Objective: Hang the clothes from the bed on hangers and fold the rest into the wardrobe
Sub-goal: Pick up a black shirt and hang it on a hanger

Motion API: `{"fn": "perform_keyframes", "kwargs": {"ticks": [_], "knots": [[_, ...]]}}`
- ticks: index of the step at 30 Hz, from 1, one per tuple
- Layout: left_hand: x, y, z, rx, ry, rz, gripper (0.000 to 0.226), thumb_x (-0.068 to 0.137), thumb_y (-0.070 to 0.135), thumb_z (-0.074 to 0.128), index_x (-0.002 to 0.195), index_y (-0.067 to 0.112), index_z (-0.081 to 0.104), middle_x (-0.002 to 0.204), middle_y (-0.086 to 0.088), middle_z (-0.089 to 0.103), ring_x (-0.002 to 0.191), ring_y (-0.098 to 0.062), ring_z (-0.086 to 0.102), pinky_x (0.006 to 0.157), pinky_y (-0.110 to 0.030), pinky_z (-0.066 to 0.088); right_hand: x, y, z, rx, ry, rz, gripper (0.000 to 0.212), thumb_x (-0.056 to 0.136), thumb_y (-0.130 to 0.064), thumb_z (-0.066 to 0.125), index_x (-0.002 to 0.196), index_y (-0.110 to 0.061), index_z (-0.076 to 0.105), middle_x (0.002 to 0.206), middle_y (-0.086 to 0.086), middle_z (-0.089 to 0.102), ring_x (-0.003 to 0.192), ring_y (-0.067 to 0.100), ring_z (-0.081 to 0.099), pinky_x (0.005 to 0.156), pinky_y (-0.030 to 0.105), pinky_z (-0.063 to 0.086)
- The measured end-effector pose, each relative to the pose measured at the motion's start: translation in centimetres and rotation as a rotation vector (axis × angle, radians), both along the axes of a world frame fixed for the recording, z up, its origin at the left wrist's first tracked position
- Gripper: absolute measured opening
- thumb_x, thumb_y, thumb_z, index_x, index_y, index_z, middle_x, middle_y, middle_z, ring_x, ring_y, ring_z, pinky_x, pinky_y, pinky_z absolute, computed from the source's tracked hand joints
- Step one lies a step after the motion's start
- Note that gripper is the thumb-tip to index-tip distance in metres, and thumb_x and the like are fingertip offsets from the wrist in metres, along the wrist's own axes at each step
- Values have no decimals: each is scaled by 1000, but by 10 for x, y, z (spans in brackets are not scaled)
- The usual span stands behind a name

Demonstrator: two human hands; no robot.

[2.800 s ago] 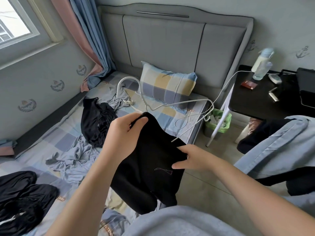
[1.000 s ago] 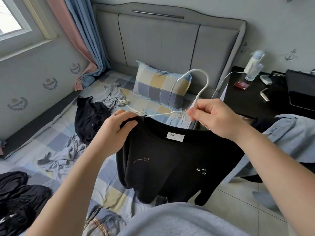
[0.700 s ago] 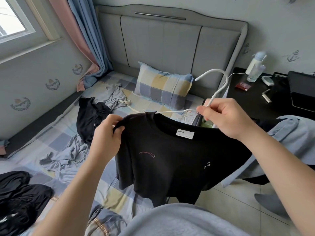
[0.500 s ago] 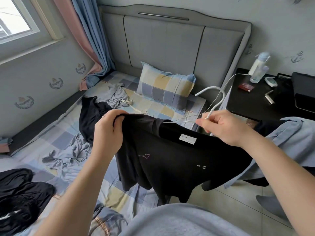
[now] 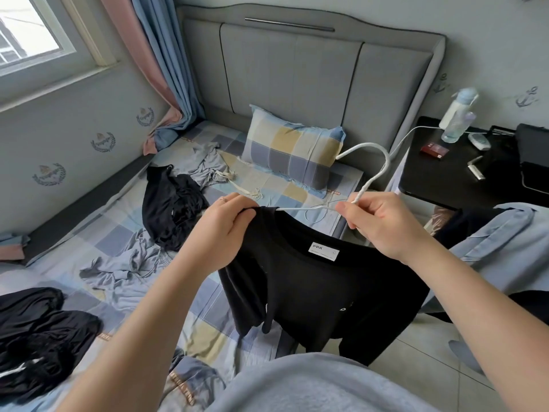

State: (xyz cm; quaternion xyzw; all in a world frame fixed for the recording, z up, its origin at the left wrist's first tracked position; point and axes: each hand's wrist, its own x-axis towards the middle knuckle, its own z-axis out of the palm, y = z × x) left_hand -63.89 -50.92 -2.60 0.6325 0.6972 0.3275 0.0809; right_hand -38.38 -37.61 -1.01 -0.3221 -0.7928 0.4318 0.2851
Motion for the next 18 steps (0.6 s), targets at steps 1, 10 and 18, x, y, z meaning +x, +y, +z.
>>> {"fn": "perform_keyframes", "kwargs": {"ticks": [1,10,18], "knots": [[2,1,0,-5,4,-14,16,103,9,51,107,10,66,98,8,58,98,-15,54,88,-27,42,-2,0,0,-5,-2,-8,42,93,-39,63,56,-20,55,50,-3,37,46,9,35,51,24,32],[3,4,-11,54,-19,19,11,100,3,54,100,8,64,92,4,58,90,-16,53,81,-21,38,-1,10,-12,-58,-64,66,20,90,-36,68,87,-17,72,64,-7,59,58,5,53,64,19,47],[-41,-11,-13,178,-161,195,20,98,3,55,96,23,60,90,18,61,85,8,53,74,-6,36,59,38,-46,-267,-379,48,18,93,-15,70,110,-16,73,105,1,76,104,18,70,100,43,52]]}}
